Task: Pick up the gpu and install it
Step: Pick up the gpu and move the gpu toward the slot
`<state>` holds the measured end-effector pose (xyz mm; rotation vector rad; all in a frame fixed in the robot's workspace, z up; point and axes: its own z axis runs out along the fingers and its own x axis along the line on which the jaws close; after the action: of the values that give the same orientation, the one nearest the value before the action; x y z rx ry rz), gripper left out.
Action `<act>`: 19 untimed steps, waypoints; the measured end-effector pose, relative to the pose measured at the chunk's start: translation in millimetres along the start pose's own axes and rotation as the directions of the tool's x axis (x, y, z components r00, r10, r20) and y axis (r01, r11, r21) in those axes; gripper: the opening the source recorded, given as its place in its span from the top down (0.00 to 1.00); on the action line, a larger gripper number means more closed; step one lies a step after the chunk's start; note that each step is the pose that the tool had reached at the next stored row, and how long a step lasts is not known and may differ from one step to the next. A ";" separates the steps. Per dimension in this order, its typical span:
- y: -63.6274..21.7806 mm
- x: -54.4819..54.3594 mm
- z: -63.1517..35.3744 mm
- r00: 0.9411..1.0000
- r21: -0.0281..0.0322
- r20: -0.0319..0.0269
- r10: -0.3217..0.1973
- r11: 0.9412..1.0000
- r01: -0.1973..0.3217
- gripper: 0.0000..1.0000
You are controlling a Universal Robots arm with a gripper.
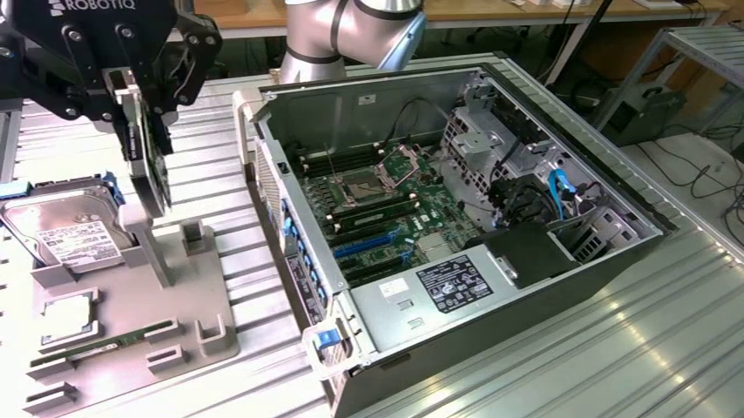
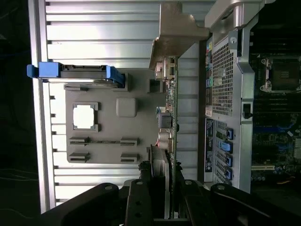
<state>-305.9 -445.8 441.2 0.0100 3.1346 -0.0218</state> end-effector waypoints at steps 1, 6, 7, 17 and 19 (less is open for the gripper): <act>-0.1 -0.1 -7.7 1.000 0.000 0.000 -0.012 1.000 0.012 0.72; -0.1 -6.2 -7.7 1.000 0.000 0.000 -0.012 1.000 0.012 0.72; -0.1 -7.4 -7.7 1.000 0.000 0.000 -0.012 1.000 0.012 0.72; 0.4 -69.6 -7.2 1.000 0.000 0.000 -0.012 1.000 0.012 0.72; 0.4 -71.6 -7.1 1.000 0.000 0.000 -0.012 1.000 0.012 0.72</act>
<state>-234.4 -445.8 448.8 -0.0092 3.1345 -0.0217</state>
